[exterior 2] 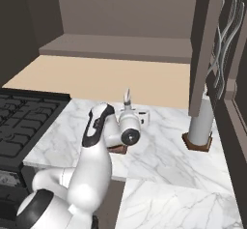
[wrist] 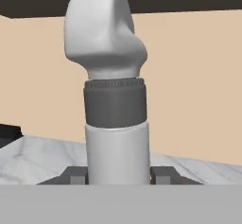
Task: Grab the spray bottle from the cabinet, then place it next to the cutting board for sanitizing. Then grab the dish brush from the countertop next to the sink and place it next to the cutting board.
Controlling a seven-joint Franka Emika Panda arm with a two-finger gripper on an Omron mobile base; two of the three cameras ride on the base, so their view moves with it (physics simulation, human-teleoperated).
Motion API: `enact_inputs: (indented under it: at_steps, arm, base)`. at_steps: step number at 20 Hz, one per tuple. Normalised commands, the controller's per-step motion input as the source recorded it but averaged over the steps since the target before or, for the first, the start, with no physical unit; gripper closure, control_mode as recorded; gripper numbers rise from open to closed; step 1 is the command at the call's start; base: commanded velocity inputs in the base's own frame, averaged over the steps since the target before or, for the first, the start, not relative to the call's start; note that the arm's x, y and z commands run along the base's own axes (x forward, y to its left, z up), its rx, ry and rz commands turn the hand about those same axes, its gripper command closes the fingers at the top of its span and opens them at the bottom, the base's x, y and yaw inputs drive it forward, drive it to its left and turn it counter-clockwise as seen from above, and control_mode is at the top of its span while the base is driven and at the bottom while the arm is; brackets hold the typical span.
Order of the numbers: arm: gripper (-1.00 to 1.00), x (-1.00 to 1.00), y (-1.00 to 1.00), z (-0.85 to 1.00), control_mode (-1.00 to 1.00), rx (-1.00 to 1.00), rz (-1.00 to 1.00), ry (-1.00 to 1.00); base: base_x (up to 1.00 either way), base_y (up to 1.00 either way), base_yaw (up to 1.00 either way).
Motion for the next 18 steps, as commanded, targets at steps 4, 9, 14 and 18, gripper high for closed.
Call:
enact_inputs:
  at_steps: [4,9,14,18]
  arm:
    - [1.0,0.35,-0.5,-0.19,-1.0,0.0,0.0,-0.04]
    - [1.0,0.26,-0.32,-0.28,-1.0,0.0,0.0,-0.11]
    - [1.0,0.38,-0.3,-0.25,-1.0,0.03,0.0,0.03]
    - [1.0,0.25,-0.17,-0.23,-1.0,0.06,0.0,0.04]
  base:
    - [0.0,0.0,0.0]
    - [0.0,0.0,0.0]
    - [0.0,0.0,0.0]
    - [0.0,0.0,0.0]
